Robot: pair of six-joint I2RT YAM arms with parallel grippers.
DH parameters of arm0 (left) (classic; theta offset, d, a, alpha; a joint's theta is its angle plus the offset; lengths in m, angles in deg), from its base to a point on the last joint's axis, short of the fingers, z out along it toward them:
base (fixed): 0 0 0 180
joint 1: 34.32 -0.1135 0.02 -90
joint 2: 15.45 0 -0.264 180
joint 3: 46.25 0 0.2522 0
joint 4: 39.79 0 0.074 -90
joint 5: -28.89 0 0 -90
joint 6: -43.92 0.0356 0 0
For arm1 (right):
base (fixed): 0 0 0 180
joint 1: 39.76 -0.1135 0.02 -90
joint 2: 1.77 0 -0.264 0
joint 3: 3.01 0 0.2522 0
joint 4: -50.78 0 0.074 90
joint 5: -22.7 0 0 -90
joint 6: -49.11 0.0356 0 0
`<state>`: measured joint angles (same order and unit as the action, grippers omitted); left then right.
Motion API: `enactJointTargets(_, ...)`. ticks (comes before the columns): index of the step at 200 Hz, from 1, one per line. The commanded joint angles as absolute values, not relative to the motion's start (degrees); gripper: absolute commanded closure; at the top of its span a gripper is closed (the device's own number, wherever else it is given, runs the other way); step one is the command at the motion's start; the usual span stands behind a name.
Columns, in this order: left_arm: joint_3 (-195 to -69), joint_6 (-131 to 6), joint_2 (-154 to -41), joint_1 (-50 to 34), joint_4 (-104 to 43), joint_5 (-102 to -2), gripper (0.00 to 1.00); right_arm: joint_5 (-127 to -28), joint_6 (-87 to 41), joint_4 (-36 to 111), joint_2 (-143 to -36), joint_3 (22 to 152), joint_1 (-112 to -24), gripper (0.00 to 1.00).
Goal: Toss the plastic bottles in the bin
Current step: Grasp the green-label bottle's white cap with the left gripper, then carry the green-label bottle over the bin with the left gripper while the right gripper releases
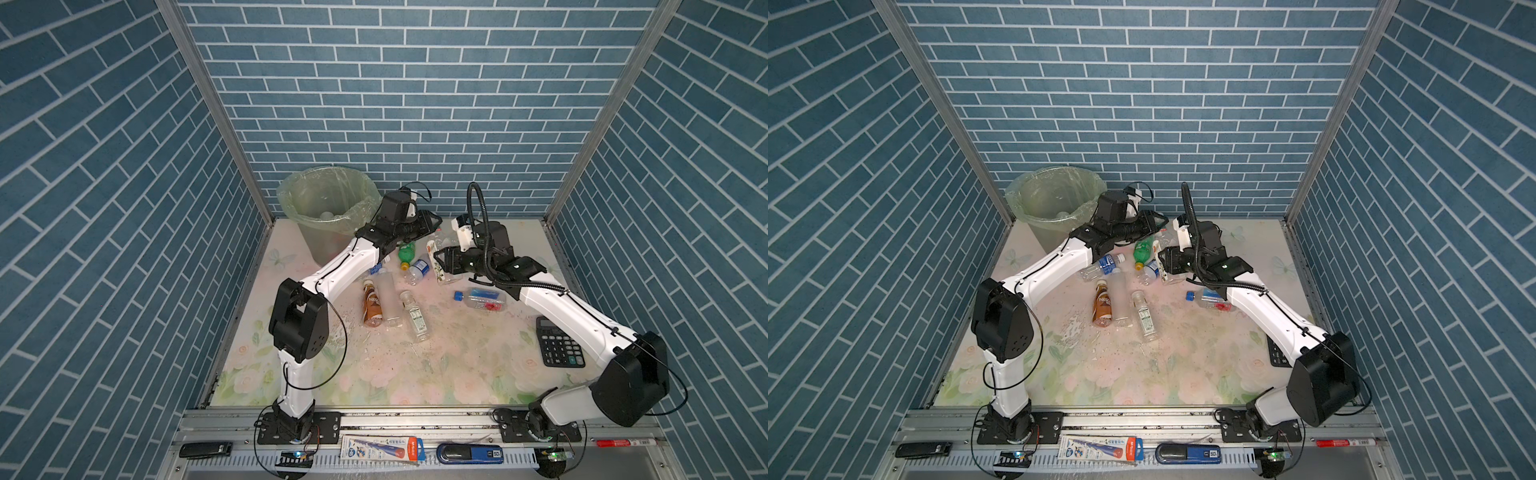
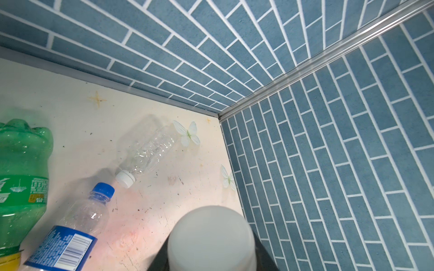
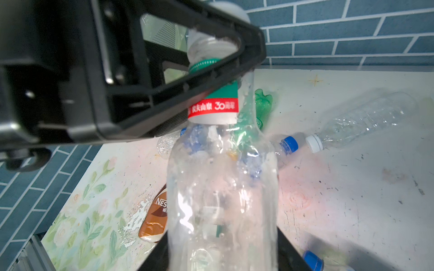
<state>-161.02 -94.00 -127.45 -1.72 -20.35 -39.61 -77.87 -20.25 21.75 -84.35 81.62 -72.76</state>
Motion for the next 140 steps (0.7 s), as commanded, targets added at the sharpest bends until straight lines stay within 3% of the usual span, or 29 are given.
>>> enactJointTargets(1, -162.1, -91.7, -127.9, -1.4, -19.8, -39.1, 0.67, -79.5, -21.6, 24.2, -82.0, 82.6, -73.0, 0.4)
enactJointTargets(80, -165.2, -84.8, -125.5, -1.4, -13.7, -42.7, 0.68, -78.5, -21.7, 24.1, -79.5, 81.8, -72.8, 0.2)
enactJointTargets(140, -176.3, -77.8, -125.3, -3.0, -4.3, -45.8, 0.68, -77.4, -23.5, 22.1, -78.2, 86.0, -73.0, 0.03)
